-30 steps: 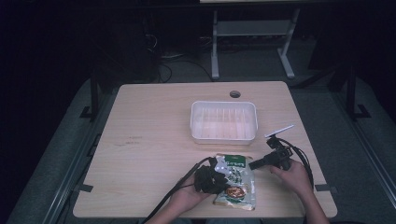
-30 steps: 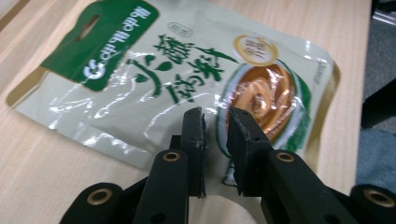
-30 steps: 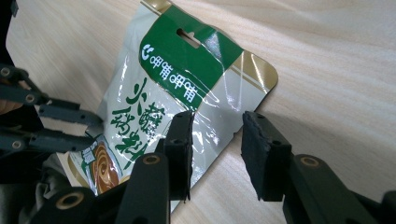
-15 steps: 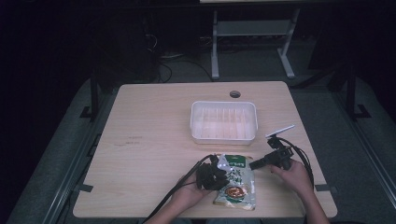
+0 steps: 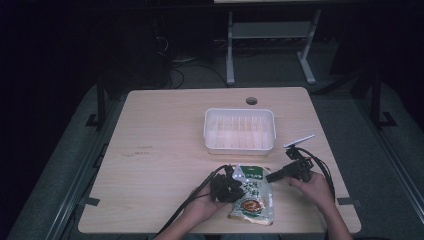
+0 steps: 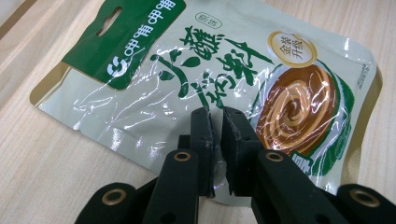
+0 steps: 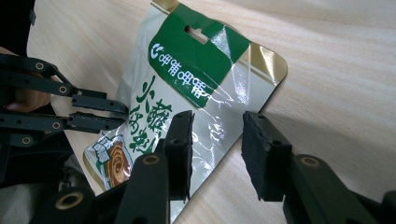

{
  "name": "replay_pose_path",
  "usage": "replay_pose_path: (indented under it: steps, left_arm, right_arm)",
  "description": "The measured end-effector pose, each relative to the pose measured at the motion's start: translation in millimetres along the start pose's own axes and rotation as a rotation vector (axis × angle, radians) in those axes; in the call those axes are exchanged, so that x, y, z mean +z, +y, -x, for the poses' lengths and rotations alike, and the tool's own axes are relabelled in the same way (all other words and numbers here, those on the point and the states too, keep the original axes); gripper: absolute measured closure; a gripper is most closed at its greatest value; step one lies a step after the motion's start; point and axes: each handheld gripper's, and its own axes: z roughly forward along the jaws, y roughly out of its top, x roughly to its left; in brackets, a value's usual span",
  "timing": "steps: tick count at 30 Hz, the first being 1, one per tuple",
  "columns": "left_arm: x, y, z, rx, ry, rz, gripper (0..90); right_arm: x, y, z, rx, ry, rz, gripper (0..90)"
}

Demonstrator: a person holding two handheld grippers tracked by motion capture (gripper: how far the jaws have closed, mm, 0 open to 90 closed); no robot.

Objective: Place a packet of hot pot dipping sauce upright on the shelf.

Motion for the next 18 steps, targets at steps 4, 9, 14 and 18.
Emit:
replay_pose_path:
  steps: [4, 9, 14, 18]
  left_arm:
    - [0.3, -0.1, 0.4, 0.0, 0.001, 0.0, 82.8]
    - [0.8, -0.2, 0.9, -0.001, 0.004, 0.004, 82.8]
    - [0.6, -0.3, 0.6, 0.003, 0.004, 0.001, 82.7]
    - [0.9, -0.3, 0.9, 0.001, 0.005, 0.004, 82.7]
  right_arm:
    - [-0.8, -0.1, -0.8, -0.01, -0.004, 0.005, 64.8]
    - [-1.4, -0.1, -1.9, -0.022, -0.008, 0.013, 65.9]
    - [-2.4, -0.2, -1.6, -0.029, -0.004, 0.023, 67.8]
    - [-2.5, 0.0, -1.0, -0.03, -0.005, 0.025, 68.3]
